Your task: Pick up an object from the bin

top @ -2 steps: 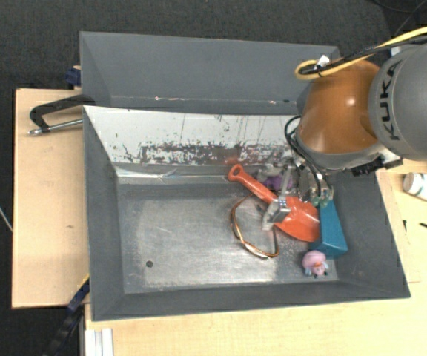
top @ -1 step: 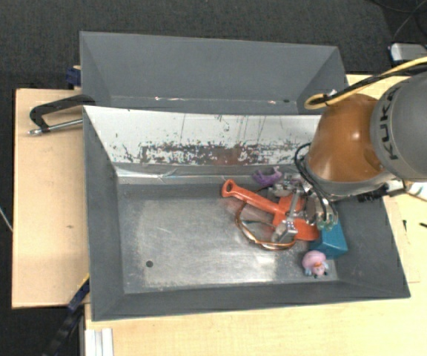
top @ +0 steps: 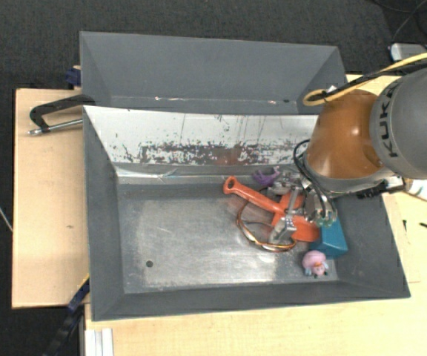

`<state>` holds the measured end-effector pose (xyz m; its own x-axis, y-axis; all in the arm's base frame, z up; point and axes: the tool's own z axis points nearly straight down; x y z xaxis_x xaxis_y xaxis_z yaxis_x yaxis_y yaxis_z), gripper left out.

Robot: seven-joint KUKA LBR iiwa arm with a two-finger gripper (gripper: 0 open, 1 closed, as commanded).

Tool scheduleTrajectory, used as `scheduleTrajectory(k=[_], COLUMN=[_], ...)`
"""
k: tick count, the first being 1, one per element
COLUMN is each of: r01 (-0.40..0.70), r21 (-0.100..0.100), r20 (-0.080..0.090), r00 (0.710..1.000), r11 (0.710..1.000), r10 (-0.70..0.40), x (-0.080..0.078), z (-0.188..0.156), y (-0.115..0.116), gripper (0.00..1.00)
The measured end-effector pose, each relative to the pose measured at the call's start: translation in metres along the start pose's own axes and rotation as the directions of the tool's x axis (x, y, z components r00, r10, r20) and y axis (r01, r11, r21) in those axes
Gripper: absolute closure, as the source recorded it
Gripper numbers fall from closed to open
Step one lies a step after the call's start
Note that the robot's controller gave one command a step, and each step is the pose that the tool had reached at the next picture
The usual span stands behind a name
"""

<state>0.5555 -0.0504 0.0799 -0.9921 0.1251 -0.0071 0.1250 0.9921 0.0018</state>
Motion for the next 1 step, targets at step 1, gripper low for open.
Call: scheduleTrajectory(k=[1], r01=[0.000], r21=[0.001], r20=[-0.004], r00=[1.000], r11=[1.000], r10=[0.000], x=[0.0002], z=[0.0061], y=[-0.0034], gripper=[0.00])
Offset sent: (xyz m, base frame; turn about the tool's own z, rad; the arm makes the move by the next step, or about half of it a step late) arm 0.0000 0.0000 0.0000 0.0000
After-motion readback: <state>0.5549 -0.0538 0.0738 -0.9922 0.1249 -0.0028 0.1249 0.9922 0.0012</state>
